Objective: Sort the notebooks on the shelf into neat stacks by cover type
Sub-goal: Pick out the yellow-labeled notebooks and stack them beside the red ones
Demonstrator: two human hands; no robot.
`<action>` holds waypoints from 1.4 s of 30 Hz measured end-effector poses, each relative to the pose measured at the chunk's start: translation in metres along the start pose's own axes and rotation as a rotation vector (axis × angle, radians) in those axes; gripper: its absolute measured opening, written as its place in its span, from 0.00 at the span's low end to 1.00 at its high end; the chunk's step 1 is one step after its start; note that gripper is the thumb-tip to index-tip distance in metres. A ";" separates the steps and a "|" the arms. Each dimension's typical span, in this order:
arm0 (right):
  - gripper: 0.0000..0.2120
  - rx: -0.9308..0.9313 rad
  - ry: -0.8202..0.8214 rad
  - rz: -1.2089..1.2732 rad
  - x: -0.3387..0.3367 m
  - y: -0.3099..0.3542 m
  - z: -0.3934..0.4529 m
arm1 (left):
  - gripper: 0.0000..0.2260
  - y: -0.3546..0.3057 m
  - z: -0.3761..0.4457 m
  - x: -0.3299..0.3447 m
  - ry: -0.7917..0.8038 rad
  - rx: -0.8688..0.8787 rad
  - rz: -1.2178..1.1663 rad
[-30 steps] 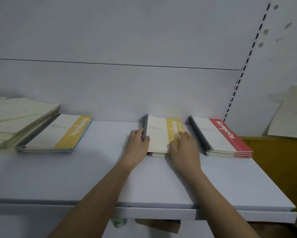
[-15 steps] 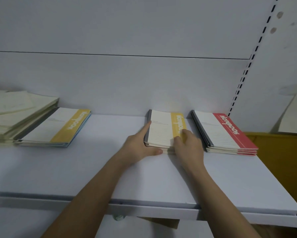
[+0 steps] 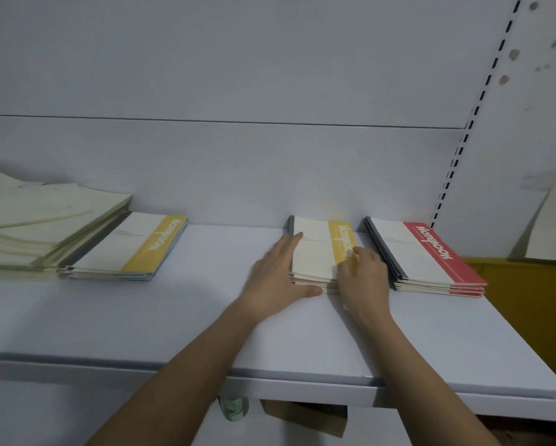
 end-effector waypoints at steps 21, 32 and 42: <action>0.18 -0.569 0.589 -0.230 0.243 0.228 -0.128 | 0.07 0.255 -0.158 -0.206 -0.156 -0.412 0.169; 0.27 -0.501 0.600 -0.431 0.287 0.230 -0.140 | 0.08 0.281 -0.156 -0.217 -0.105 -0.313 0.154; 0.16 -0.370 0.217 -0.071 0.217 0.261 -0.136 | 0.16 0.249 -0.123 -0.248 0.041 -0.466 -0.927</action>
Point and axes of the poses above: each hand's wrist, its own z-axis towards the middle knuckle, its own x-axis out of the palm, y = z × x, the point moved 6 cm from there along z, towards the middle knuckle, and after that the axes turned 12 degrees about z, right-handed, at the moved point
